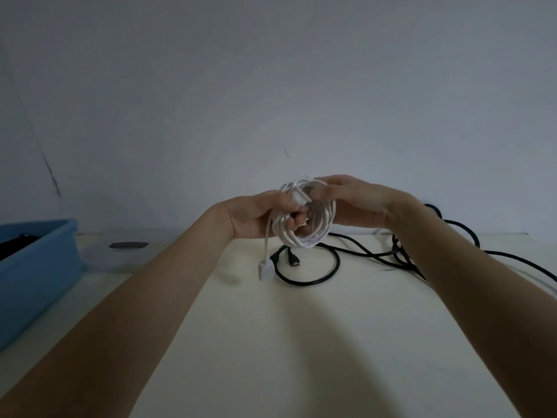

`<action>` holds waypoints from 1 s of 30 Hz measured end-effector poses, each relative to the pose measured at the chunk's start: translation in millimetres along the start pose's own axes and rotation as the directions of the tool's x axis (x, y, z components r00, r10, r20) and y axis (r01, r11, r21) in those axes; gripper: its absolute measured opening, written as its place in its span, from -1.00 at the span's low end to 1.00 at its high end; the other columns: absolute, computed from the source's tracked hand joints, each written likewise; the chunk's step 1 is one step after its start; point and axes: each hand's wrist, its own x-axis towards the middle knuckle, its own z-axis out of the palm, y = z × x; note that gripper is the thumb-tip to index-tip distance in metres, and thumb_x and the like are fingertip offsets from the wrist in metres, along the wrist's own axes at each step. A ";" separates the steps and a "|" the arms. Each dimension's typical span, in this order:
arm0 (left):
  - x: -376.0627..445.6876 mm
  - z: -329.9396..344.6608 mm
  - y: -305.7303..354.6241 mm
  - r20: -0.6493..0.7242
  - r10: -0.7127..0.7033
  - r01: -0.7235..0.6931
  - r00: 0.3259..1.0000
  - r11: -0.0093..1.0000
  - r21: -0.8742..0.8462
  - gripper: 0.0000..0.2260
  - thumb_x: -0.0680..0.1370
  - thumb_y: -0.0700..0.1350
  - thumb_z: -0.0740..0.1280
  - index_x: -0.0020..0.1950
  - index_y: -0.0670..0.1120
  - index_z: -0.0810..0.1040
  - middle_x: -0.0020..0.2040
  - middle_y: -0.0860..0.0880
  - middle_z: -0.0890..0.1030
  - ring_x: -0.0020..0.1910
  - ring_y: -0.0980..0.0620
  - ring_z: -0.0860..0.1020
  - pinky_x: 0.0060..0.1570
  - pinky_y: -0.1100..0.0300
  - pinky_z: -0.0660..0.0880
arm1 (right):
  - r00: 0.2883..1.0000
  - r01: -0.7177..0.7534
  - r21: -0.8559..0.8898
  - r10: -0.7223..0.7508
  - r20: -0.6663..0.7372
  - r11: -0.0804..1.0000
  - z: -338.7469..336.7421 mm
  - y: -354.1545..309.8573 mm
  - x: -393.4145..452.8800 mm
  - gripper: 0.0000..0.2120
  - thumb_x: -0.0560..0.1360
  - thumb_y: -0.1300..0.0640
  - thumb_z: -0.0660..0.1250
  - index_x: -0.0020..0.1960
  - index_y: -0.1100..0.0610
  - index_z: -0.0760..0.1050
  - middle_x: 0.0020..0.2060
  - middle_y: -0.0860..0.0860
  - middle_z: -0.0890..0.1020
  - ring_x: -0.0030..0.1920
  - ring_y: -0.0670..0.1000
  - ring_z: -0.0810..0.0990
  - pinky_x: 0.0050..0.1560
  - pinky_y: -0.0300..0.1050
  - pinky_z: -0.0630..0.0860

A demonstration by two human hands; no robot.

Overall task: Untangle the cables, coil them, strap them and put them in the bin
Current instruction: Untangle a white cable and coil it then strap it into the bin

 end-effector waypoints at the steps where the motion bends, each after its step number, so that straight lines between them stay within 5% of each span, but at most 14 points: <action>1: 1.5 -2.0 -4.0 -0.050 -0.005 0.004 0.999 1.000 -0.023 -0.83 0.23 -0.10 0.56 -0.26 -0.05 0.63 -0.39 0.04 0.58 -0.40 0.20 0.54 -0.11 0.32 0.52 | 0.998 -0.044 -0.030 0.042 -0.057 0.999 -1.4 -1.1 -0.8 -0.69 0.48 0.13 0.31 0.15 0.29 0.49 0.01 0.20 0.57 0.01 0.12 0.56 0.15 0.01 0.51; 5: 6.5 -2.3 -7.8 -0.280 0.020 -0.046 0.960 0.995 -0.087 -0.88 0.38 -0.19 0.32 -0.12 -0.18 0.49 -0.39 -0.01 0.56 -0.45 0.14 0.53 -0.22 0.24 0.59 | 0.955 -0.160 0.018 0.159 -0.249 0.987 -3.1 2.3 1.4 -0.92 0.52 0.34 0.22 -0.02 0.32 0.47 -0.30 0.11 0.53 -0.31 -0.01 0.55 -0.19 -0.20 0.59; 9: 15.8 7.8 -7.6 -0.392 0.018 -0.043 0.920 0.998 -0.055 -0.85 0.53 -0.12 0.24 -0.12 -0.20 0.49 -0.40 -0.02 0.54 -0.45 0.11 0.51 -0.22 0.24 0.57 | 0.820 -0.239 -0.094 0.149 -0.553 0.966 12.5 14.6 17.1 -0.78 0.51 0.39 0.21 -0.29 0.21 0.39 -0.49 0.06 0.39 -0.54 -0.06 0.39 -0.48 -0.23 0.40; 14: 30.0 23.5 -8.1 -0.650 0.078 -0.200 0.756 0.973 -0.116 -0.75 0.58 -0.10 0.22 -0.19 -0.23 0.50 -0.50 -0.02 0.46 -0.59 0.13 0.39 -0.44 0.28 0.48 | 0.628 -0.050 -0.078 -0.030 -0.777 0.996 25.8 31.4 34.4 -0.77 0.50 0.36 0.24 -0.32 0.18 0.43 -0.49 0.08 0.40 -0.54 -0.04 0.36 -0.53 -0.20 0.39; 17: 28.1 18.6 -3.3 -0.736 0.060 -0.249 0.675 0.957 -0.150 -0.76 0.60 -0.10 0.22 -0.20 -0.21 0.48 -0.56 0.00 0.43 -0.63 0.13 0.35 -0.50 0.32 0.44 | 0.733 0.091 0.113 0.010 -0.680 0.989 31.0 29.8 33.0 -0.93 0.51 0.33 0.28 -0.13 0.24 0.51 -0.34 0.14 0.51 -0.44 -0.06 0.47 -0.40 -0.24 0.48; 19: 23.0 11.6 2.5 -0.752 0.041 -0.331 0.658 0.913 -0.239 -0.75 0.63 -0.09 0.18 -0.18 -0.19 0.45 -0.59 0.02 0.41 -0.65 0.13 0.35 -0.51 0.33 0.43 | 0.864 0.073 0.321 0.101 -0.493 0.944 29.3 29.4 25.2 -0.66 0.47 0.07 0.37 0.13 0.28 0.49 -0.03 0.21 0.60 -0.12 0.05 0.61 -0.05 -0.17 0.55; 21: 18.4 4.2 10.5 -0.762 0.047 -0.434 0.645 0.844 -0.315 -0.70 0.65 -0.04 0.12 -0.19 -0.17 0.45 -0.59 0.03 0.40 -0.65 0.13 0.36 -0.51 0.34 0.44 | 0.923 -0.024 0.400 0.173 -0.343 0.916 26.8 32.2 16.7 -0.37 0.35 -0.20 0.33 0.27 0.19 0.44 0.13 0.15 0.60 0.11 0.11 0.60 0.22 0.00 0.46; 23: 15.5 1.0 18.1 -0.767 0.079 -0.504 0.637 0.796 -0.336 -0.67 0.65 0.03 0.11 -0.18 -0.14 0.44 -0.59 0.03 0.39 -0.64 0.14 0.35 -0.50 0.34 0.44 | 0.950 -0.104 0.320 0.189 -0.248 0.942 33.5 33.4 13.2 -0.39 0.35 -0.24 0.27 0.27 0.10 0.43 0.16 0.07 0.59 0.17 0.09 0.57 0.30 0.05 0.39; 27: 14.7 7.1 19.6 -0.775 0.156 -0.495 0.613 0.840 -0.222 -0.79 0.54 0.02 0.32 -0.09 -0.12 0.48 -0.53 0.05 0.39 -0.58 0.16 0.38 -0.38 0.30 0.46 | 0.969 -0.141 0.102 0.158 -0.188 0.985 56.3 28.3 21.9 -0.80 0.52 0.17 0.32 0.13 0.16 0.47 -0.07 0.05 0.64 -0.08 -0.01 0.62 0.10 -0.09 0.49; 30: 8.1 6.1 12.1 -0.850 0.196 -0.417 0.489 0.909 -0.030 -0.90 0.52 -0.21 0.37 -0.17 -0.17 0.50 -0.57 0.05 0.43 -0.51 0.12 0.43 -0.29 0.26 0.44 | 0.962 -0.128 -0.115 0.094 -0.258 0.985 67.9 14.6 22.4 -0.93 0.52 0.28 0.30 0.00 0.26 0.50 -0.30 0.06 0.57 -0.40 -0.10 0.49 -0.23 -0.25 0.49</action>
